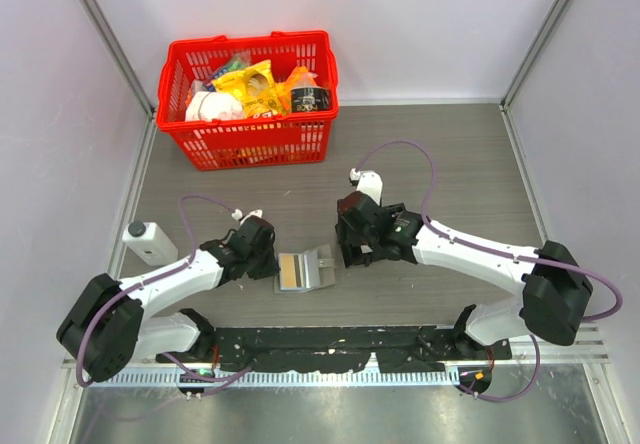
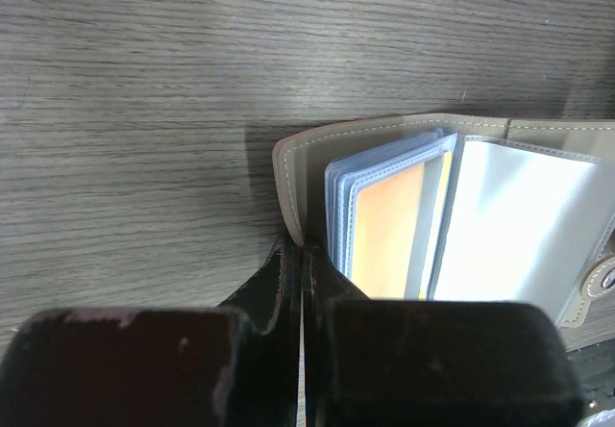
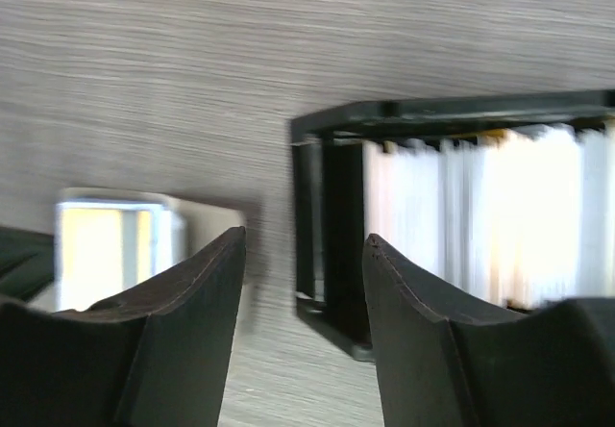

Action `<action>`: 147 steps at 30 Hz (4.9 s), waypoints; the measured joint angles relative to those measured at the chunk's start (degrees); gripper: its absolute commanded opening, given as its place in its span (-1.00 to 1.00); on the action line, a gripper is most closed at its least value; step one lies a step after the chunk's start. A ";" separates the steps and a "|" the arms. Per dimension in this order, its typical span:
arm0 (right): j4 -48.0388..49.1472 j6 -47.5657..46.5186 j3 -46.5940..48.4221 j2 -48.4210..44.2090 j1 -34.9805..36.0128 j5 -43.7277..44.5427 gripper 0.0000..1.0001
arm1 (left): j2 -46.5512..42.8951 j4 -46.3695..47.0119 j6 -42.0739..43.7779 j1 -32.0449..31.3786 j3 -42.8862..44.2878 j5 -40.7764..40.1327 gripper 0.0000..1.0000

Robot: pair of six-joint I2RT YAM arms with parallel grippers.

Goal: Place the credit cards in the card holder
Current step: Pick up the credit card from the storage box, then insert the credit card into the card holder.

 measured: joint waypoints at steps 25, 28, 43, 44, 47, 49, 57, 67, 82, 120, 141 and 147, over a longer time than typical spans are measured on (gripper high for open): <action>-13.25 -8.37 7.78 17.16 -0.33 12.15 0.33 | 0.11 0.07 0.07 0.00 0.07 0.85 -1.00; -13.60 -8.39 8.59 18.47 0.24 14.14 0.33 | 0.17 0.11 0.07 0.00 0.07 1.05 -1.00; -16.94 -8.35 8.66 17.29 0.63 16.57 -0.03 | 0.48 0.50 0.83 0.00 0.07 1.29 -1.00; -17.11 -8.39 8.66 16.83 0.63 16.61 -0.05 | 0.48 0.50 0.85 0.00 0.07 1.29 -1.00; -17.31 -8.57 8.66 15.69 0.63 16.61 -0.21 | 0.48 0.50 0.85 0.00 0.07 1.29 -1.00; -17.27 -8.74 8.66 15.30 0.66 16.55 -0.28 | 0.48 0.50 0.85 0.00 0.07 1.29 -1.00; -15.91 -9.03 7.91 14.88 0.66 15.23 -0.59 | 1.07 1.20 0.87 0.00 0.07 1.53 -1.00; -12.90 -9.31 7.23 13.73 0.66 11.50 -0.94 | 1.51 1.92 0.87 0.00 0.07 1.90 -1.00; -8.70 -10.73 5.46 14.03 -1.68 6.67 -0.88 | 2.16 3.02 0.85 0.00 0.07 2.34 -1.00; -8.66 -10.49 2.89 0.44 -4.46 -2.25 -0.98 | 1.03 0.92 0.90 0.00 0.26 2.58 -1.00; 13.05 7.96 -0.98 -0.17 10.40 -5.55 -0.98 | -5.90 -2.56 -1.22 0.00 1.14 4.31 -1.00; 20.68 11.63 -2.34 5.31 11.61 -2.95 -0.98 | -6.10 -2.58 -2.54 0.00 1.11 4.55 -1.00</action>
